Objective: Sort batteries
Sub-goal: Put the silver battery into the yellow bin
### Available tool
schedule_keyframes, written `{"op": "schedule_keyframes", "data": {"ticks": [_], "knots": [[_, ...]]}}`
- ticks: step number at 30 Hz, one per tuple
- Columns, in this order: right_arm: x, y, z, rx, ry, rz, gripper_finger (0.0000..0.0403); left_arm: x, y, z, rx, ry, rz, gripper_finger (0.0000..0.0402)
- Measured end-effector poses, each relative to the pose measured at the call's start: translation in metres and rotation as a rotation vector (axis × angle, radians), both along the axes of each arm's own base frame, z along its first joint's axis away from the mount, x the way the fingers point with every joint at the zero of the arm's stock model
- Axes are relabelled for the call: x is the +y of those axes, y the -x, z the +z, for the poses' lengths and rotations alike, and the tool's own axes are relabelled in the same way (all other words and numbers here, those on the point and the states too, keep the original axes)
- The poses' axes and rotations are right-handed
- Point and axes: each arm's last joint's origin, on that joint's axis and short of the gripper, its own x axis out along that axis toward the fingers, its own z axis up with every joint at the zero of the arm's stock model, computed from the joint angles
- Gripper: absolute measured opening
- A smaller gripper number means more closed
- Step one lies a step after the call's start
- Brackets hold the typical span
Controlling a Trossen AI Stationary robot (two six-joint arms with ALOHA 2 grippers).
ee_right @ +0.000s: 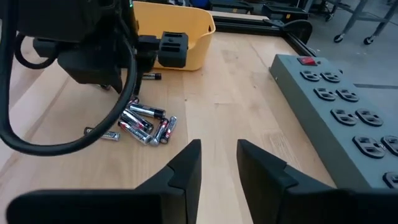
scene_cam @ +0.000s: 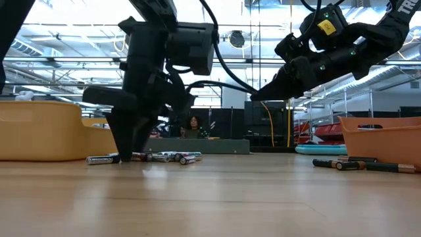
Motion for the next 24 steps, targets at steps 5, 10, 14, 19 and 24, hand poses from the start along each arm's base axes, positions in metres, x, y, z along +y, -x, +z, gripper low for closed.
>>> {"op": "schedule_keyframes", "data": {"ticks": [5, 10, 14, 19, 24], "knots": [[-0.001, 0.0, 0.0, 0.001, 0.0, -0.003, 0.0093, 0.002, 0.0, 0.0, 0.004, -0.003, -0.028, 0.0039], [-0.001, 0.0, -0.001, 0.006, 0.0, -0.004, 0.0093, 0.003, 0.003, 0.003, 0.05, -0.012, -0.03, 0.004], [-0.001, 0.0, -0.001, 0.006, 0.0, -0.004, 0.0093, 0.003, 0.007, 0.021, 0.087, -0.009, 0.011, 0.004], [-0.001, 0.0, -0.001, 0.006, 0.0, -0.006, 0.0093, 0.004, 0.019, 0.055, 0.086, 0.053, 0.075, 0.004], [-0.001, 0.0, -0.001, 0.006, -0.001, -0.007, 0.0093, 0.014, 0.038, 0.094, 0.017, 0.025, 0.207, 0.004]]}}
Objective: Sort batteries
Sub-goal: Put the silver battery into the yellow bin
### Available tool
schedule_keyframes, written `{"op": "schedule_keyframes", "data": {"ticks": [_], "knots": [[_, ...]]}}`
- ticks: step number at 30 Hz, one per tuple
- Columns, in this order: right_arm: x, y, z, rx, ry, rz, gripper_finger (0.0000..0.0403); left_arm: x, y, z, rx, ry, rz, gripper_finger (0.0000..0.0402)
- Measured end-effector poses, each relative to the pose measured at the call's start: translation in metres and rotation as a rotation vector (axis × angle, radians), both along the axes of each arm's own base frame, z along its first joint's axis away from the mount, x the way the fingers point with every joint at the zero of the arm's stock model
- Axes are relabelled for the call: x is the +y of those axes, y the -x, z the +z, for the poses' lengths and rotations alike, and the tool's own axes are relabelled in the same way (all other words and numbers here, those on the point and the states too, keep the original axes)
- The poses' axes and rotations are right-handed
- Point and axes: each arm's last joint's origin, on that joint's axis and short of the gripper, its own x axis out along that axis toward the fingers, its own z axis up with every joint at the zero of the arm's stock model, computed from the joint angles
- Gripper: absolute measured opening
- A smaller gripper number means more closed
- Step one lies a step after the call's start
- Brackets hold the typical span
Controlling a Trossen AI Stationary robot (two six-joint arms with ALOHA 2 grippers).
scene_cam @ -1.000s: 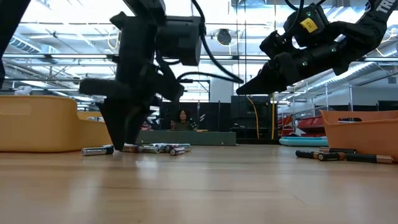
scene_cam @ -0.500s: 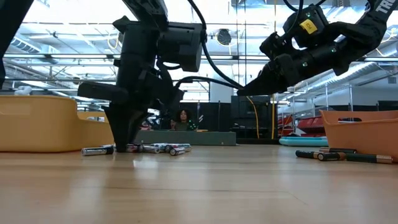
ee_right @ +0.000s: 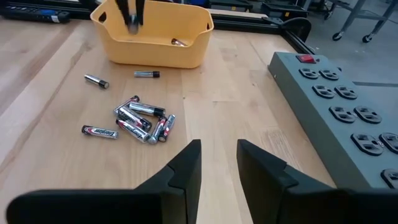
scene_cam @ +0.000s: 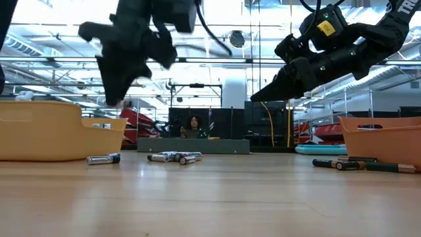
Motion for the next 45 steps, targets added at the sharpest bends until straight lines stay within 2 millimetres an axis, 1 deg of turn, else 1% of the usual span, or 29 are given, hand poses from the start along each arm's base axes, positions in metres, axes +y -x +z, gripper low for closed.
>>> {"op": "schedule_keyframes", "data": {"ticks": [3, 5, 8, 12, 17, 25, 32, 39, 45], "knots": [[0.0, 0.0, 0.0, 0.002, 0.0, 0.0, 0.0093, 0.002, 0.011, 0.02, -0.066, -0.035, 0.05, 0.004], [0.0, 0.0, -0.001, 0.011, 0.0, 0.0, 0.0093, 0.005, 0.017, 0.029, -0.108, -0.059, 0.07, 0.004], [-0.001, 0.001, -0.001, 0.015, 0.0, -0.002, 0.0093, 0.01, 0.029, 0.034, -0.126, -0.077, 0.1, 0.004], [-0.001, 0.001, -0.001, 0.017, 0.005, 0.0, 0.0093, 0.015, 0.046, 0.032, -0.145, -0.077, 0.121, 0.004], [-0.001, 0.001, -0.001, 0.016, 0.005, -0.003, 0.0093, 0.022, 0.066, 0.021, -0.157, -0.072, 0.174, 0.004], [-0.002, 0.001, -0.002, 0.016, -0.001, -0.008, 0.0093, 0.021, 0.089, -0.006, -0.155, -0.008, 0.263, 0.004], [-0.002, 0.001, -0.002, 0.016, -0.002, -0.008, 0.0093, 0.019, 0.097, -0.033, -0.147, 0.053, 0.317, 0.004], [-0.002, 0.001, -0.002, 0.016, -0.002, -0.007, 0.0093, 0.019, 0.1, -0.045, -0.143, 0.073, 0.328, 0.004], [-0.002, 0.001, -0.002, 0.016, -0.002, -0.007, 0.0093, 0.028, 0.104, -0.056, -0.149, 0.11, 0.349, 0.004]]}}
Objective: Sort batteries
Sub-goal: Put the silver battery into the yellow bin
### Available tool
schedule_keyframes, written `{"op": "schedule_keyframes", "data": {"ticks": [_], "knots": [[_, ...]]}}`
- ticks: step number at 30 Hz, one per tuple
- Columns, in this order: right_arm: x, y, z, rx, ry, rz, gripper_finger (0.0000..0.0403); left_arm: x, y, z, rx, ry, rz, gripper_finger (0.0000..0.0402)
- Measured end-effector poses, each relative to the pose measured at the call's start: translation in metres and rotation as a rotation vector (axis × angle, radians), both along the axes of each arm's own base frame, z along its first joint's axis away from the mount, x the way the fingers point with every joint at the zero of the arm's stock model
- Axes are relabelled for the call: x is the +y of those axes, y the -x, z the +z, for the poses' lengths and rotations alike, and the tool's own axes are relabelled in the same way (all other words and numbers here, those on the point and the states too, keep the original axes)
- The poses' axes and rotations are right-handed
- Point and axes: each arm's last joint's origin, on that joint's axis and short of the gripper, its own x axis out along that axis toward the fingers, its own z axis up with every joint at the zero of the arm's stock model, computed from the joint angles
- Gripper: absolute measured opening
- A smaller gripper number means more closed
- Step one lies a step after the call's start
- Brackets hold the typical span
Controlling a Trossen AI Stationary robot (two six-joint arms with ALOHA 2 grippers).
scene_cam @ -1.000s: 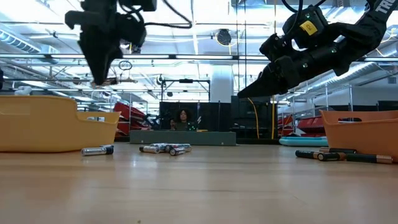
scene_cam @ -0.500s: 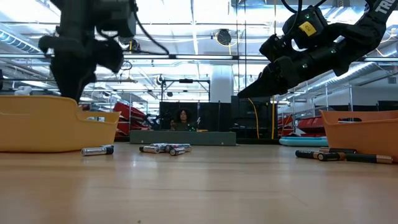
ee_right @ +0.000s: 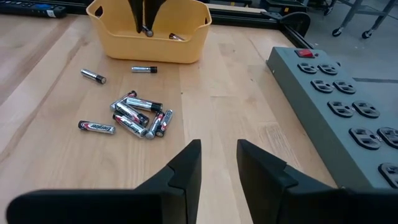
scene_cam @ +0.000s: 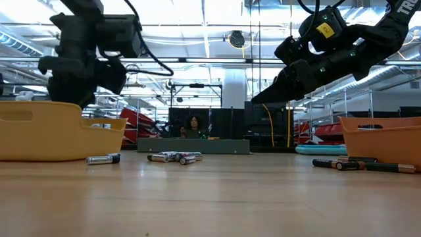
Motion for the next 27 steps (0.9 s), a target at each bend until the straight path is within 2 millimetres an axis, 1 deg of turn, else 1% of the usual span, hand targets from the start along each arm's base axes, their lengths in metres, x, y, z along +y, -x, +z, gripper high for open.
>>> {"op": "schedule_keyframes", "data": {"ticks": [6, 11, 12, 16, 18, 27], "knots": [[0.0, 0.0, 0.0, 0.0, 0.0, 0.0, 0.0093, 0.008, 0.007, -0.009, 0.028, 0.042, 0.038, 0.004], [0.0, 0.0, 0.0, 0.0, 0.0, 0.0, 0.0093, 0.013, 0.009, -0.01, 0.032, 0.046, 0.066, 0.004], [0.0, 0.0, 0.0, 0.0, 0.0, 0.0, 0.0093, 0.013, 0.009, -0.01, 0.031, 0.045, 0.068, 0.0043], [0.0, 0.0, 0.0, 0.0, 0.0, 0.0, 0.0093, 0.014, 0.009, -0.01, 0.032, 0.04, 0.07, 0.0093], [0.0, 0.0, 0.0, 0.0, 0.0, 0.0, 0.0093, 0.014, 0.009, -0.01, 0.033, 0.041, 0.072, 0.0109], [0.0, 0.0, 0.0, 0.0, 0.0, 0.0, 0.0093, 0.014, 0.009, -0.01, 0.036, 0.038, 0.073, 0.0118]]}}
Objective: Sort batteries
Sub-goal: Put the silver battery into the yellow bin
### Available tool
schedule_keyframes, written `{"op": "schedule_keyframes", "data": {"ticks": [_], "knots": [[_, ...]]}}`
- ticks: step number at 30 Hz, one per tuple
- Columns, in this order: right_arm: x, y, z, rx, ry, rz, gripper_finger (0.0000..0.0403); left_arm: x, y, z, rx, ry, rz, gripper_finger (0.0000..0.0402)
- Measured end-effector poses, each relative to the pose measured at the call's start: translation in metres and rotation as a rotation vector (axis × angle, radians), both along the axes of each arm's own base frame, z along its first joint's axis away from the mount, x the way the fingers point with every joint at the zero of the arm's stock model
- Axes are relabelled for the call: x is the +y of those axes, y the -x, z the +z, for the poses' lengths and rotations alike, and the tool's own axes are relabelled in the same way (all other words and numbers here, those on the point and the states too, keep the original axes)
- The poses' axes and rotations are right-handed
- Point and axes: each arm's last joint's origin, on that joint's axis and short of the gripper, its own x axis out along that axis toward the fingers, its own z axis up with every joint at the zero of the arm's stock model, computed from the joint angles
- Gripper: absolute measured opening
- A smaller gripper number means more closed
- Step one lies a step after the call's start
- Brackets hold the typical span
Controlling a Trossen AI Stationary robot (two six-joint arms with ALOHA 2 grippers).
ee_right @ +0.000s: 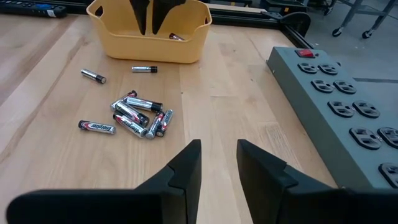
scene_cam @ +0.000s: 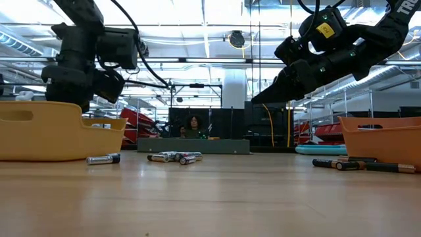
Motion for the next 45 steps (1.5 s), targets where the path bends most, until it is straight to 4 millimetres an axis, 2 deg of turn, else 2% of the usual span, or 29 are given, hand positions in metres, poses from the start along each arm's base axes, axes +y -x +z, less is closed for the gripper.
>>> {"op": "schedule_keyframes", "data": {"ticks": [4, 13, 19, 26, 34, 38, 45], "knots": [[0.0, 0.0, 0.0, 0.0, 0.0, 0.0, 0.0093, 0.001, -0.003, 0.006, 0.0, -0.02, -0.001, 0.0119], [0.0, 0.0, 0.0, 0.0, 0.0, 0.0, 0.0093, 0.002, -0.019, 0.045, -0.028, -0.211, -0.053, 0.012], [0.0, 0.0, 0.0, 0.0, 0.0, 0.0, 0.0093, -0.007, -0.035, 0.063, -0.092, -0.269, -0.091, 0.012], [0.0, 0.0, 0.0, -0.001, 0.0, 0.0, 0.0093, -0.029, -0.072, 0.054, -0.05, -0.262, -0.219, 0.012], [0.0, 0.0, 0.0, 0.0, 0.001, -0.001, 0.0093, -0.053, -0.118, 0.067, -0.12, -0.244, -0.343, 0.012], [0.0, 0.0, 0.0, 0.0, 0.003, -0.003, 0.0093, -0.06, -0.127, 0.061, -0.107, -0.242, -0.367, 0.012], [-0.001, 0.0, 0.0, 0.005, 0.025, -0.042, 0.0093, -0.074, -0.129, 0.052, -0.082, -0.236, -0.43, 0.0128]]}}
